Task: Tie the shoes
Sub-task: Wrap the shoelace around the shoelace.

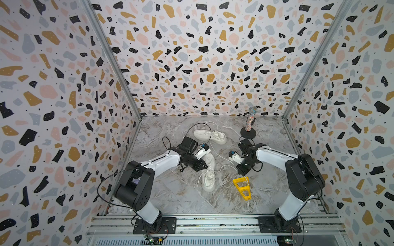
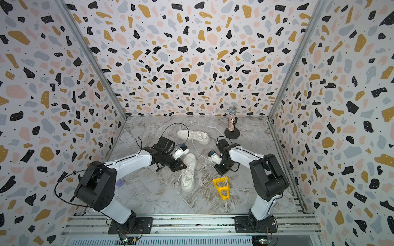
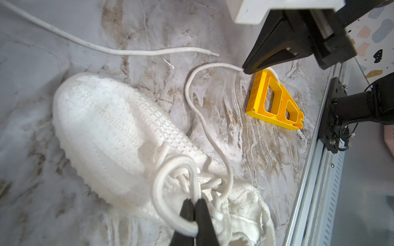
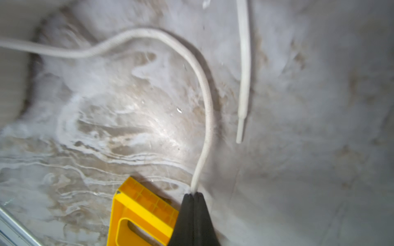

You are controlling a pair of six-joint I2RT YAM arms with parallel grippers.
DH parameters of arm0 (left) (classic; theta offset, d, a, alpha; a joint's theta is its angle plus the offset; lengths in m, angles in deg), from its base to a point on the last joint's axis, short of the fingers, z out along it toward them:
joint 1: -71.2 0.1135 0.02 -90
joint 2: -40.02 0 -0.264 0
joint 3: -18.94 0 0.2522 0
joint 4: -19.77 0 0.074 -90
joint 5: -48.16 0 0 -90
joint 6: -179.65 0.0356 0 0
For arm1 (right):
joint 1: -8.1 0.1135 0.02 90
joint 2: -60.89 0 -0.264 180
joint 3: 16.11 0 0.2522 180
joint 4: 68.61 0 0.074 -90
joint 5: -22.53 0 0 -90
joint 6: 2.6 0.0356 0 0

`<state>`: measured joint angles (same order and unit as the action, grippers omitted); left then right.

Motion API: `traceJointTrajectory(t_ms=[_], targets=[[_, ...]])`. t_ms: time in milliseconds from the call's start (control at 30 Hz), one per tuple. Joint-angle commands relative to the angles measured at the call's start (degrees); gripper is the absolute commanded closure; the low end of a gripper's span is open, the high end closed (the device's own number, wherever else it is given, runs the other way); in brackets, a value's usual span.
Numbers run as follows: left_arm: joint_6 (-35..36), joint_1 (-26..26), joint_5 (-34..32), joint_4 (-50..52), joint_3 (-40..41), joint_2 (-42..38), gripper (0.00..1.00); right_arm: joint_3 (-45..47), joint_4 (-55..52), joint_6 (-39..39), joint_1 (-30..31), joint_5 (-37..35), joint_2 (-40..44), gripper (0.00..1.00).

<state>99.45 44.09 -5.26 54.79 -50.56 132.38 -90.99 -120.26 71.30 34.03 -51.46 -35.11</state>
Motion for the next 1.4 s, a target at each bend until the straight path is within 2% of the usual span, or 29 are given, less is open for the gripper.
traceJointTrajectory(t_ms=[0,133,433,700,967,1167,1367], targets=[[2.51,-0.05,1.72,-1.27,1.39,-2.33,1.0,-3.46,4.46,0.64,-0.46,7.55,6.02,1.0],[2.36,0.0,2.75,-3.76,2.78,-3.43,1.0,-4.94,14.4,8.14,-0.49,16.77,6.07,1.0],[2.25,0.02,5.42,-6.94,5.2,-4.8,1.0,-15.78,27.38,28.71,0.32,28.31,-8.4,1.0],[2.85,-0.04,6.56,-8.81,6.56,-5.79,1.0,-23.6,31.97,34.17,4.32,35.71,-17.17,1.0],[2.94,-0.05,6.98,-9.39,7.0,-6.07,1.0,-30.39,28.44,33.87,8.25,37.64,-25.79,0.99],[2.99,0.02,6.93,-9.39,6.97,-6.48,1.0,-36.06,11.87,21.99,7.92,35.24,-26.88,0.69],[2.94,0.02,7.1,-9.4,7.04,-6.44,1.0,-33.07,9.32,19.32,4.41,35.19,-22.63,0.56]])
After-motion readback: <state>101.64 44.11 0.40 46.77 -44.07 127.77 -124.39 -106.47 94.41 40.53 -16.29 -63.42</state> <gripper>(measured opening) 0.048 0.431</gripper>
